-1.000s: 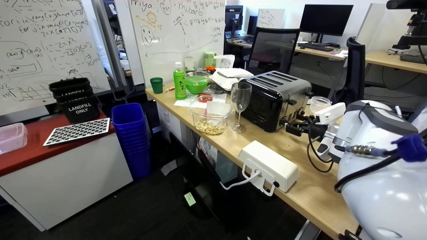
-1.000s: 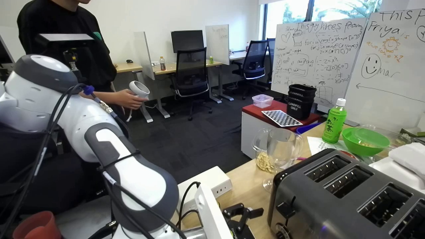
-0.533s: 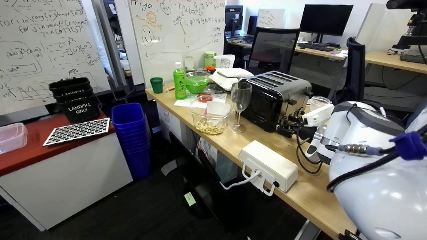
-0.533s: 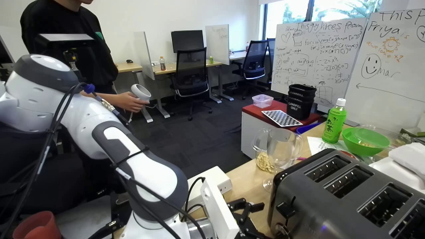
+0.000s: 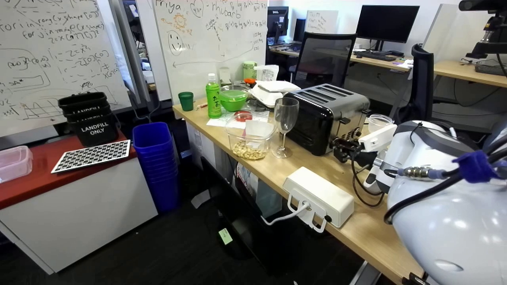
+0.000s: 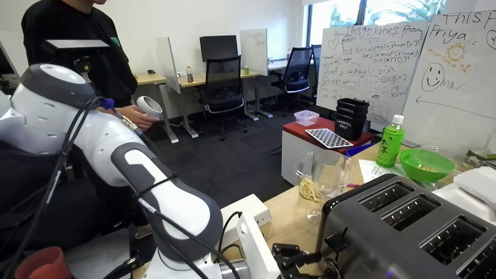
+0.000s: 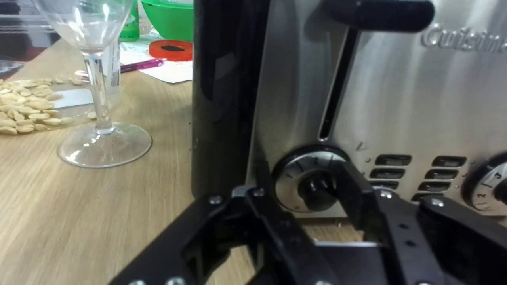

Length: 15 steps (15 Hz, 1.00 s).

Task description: Twist the left knob of the toaster

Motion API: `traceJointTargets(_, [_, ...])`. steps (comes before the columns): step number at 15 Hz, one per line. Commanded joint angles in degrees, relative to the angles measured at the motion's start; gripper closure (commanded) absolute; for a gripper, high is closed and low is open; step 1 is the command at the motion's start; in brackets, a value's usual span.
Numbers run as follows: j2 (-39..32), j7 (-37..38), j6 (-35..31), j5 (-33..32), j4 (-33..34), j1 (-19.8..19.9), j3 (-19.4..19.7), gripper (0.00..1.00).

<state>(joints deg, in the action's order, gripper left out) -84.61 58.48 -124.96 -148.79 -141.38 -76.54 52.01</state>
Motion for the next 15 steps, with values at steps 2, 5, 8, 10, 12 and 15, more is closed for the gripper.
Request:
traceJointTargets(2, [-0.07, -0.45, 0.01, -0.36, 0.08, 2.54, -1.24, 0.55])
traceJointTargets(5, [-0.09, -0.14, -0.18, -0.31, 0.13, 2.98, -0.96, 0.50])
traceJointTargets(8, [-0.09, 0.20, -0.12, -0.33, -0.23, 2.08, -0.69, 0.51])
traceJointTargets(10, [-0.09, 0.26, -0.06, -0.34, -0.29, 1.97, -0.61, 0.51])
traceJointTargets(12, [-0.08, 0.53, 0.29, -0.34, -0.35, 1.97, -0.52, 0.51])
traceJointTargets(15, [-0.07, 1.26, 1.17, -0.35, -0.26, 1.88, -0.78, 0.60])
